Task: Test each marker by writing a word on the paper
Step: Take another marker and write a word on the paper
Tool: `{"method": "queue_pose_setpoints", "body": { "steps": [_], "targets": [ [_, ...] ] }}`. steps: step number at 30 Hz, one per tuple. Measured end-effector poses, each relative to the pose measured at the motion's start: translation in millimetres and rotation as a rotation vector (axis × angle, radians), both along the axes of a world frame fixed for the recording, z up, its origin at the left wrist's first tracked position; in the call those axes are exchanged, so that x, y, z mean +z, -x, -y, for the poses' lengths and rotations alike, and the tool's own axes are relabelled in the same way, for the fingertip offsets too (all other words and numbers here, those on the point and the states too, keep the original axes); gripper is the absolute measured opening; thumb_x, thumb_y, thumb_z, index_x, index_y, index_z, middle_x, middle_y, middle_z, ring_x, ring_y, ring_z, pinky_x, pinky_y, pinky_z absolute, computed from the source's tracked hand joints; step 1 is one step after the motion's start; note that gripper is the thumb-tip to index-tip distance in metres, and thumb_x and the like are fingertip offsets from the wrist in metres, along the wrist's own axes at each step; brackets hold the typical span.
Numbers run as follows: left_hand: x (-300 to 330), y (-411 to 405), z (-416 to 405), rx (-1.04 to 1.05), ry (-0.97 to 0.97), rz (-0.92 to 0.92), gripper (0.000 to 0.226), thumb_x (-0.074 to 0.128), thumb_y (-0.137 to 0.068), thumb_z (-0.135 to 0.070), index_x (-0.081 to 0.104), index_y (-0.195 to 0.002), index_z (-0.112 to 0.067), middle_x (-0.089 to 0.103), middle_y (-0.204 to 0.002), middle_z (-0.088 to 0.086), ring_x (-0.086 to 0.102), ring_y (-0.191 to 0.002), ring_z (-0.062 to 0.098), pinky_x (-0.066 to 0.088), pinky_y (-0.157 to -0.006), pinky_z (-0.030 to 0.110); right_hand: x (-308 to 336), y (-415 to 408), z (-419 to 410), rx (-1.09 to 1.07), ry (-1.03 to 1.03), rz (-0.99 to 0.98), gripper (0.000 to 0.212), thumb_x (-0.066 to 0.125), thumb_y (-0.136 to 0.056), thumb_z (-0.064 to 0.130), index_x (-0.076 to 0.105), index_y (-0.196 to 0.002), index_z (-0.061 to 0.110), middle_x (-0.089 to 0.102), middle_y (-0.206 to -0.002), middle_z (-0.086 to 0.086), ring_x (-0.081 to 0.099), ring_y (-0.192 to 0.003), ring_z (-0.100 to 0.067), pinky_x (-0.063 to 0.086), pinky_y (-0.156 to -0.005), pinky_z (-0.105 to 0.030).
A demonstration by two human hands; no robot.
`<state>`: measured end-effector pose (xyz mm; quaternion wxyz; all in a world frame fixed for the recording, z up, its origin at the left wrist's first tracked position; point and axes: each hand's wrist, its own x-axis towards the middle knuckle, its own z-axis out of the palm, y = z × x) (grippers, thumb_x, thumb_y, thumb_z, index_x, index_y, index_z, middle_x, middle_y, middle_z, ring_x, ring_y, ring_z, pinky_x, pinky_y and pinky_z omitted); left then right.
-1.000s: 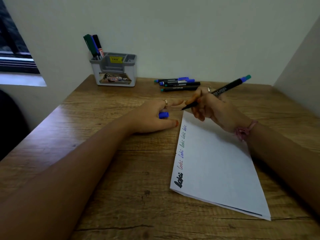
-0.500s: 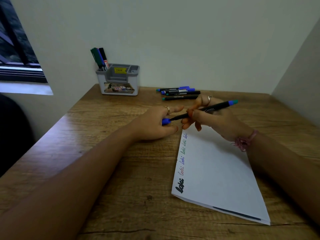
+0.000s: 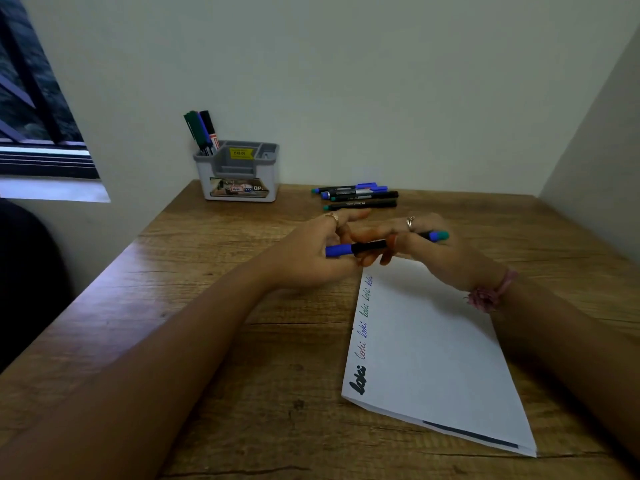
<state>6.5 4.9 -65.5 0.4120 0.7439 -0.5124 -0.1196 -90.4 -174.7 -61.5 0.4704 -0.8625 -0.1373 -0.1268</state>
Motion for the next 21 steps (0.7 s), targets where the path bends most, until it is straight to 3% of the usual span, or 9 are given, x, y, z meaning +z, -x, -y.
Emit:
{"method": "queue_pose_setpoints", "body": {
  "steps": [4, 5, 10, 15, 21],
  "targets": [
    [9, -3, -1, 0.07, 0.365, -0.485, 0.041, 0.051, -0.089, 0.002, 0.045, -0.128, -0.012, 0.057, -0.087, 0.004, 0.059, -0.063, 0.007, 0.052, -0.063, 0.02, 1, 0, 1, -0.06, -0.386, 0.02, 0.004, 0.058, -0.088, 0.01, 0.055, -0.091, 0.01, 0.074, -0.078, -0.007, 0.071, -0.072, -0.019, 0.052, -0.062, -0.021],
    [11, -4, 0, 0.115, 0.464, -0.62, 0.035, 0.051, -0.089, 0.001, 0.049, -0.123, -0.009, 0.06, -0.088, 0.006, 0.062, -0.063, 0.008, 0.054, -0.065, 0.02, 2, 0, 1, -0.101, -0.429, 0.064, 0.009, 0.062, -0.085, 0.01, 0.053, -0.085, 0.011, 0.074, -0.075, -0.006, 0.07, -0.068, -0.017, 0.051, -0.06, -0.021],
    [8, -1, 7, 0.28, 0.77, -1.17, 0.022, 0.063, -0.081, -0.006, 0.06, -0.103, -0.007, 0.069, -0.088, 0.006, 0.066, -0.07, 0.008, 0.055, -0.073, 0.019, -8, -4, -1, -0.276, -0.309, 0.172, 0.01, 0.07, -0.077, 0.005, 0.065, -0.082, 0.011, 0.074, -0.072, 0.003, 0.068, -0.063, -0.007, 0.049, -0.056, -0.013],
    [1, 5, 13, 0.324, 0.833, -1.25, 0.037, 0.063, -0.081, -0.007, 0.054, -0.118, -0.008, 0.07, -0.105, 0.01, 0.069, -0.092, 0.016, 0.051, -0.091, 0.033, -13, -9, 1, -0.351, -0.13, 0.201, 0.007, 0.065, -0.085, 0.011, 0.065, -0.088, 0.018, 0.069, -0.073, 0.002, 0.064, -0.062, -0.007, 0.052, -0.059, -0.02],
    [0, 8, 16, 0.284, 0.856, -1.215, 0.042, 0.061, -0.082, -0.006, 0.05, -0.122, -0.006, 0.069, -0.102, 0.009, 0.071, -0.083, 0.013, 0.052, -0.09, 0.033, -7, -6, -3, -0.385, -0.135, 0.146, 0.008, 0.062, -0.088, 0.012, 0.065, -0.088, 0.005, 0.067, -0.069, -0.002, 0.053, -0.047, 0.0, 0.044, -0.049, -0.013]
  ]
}}
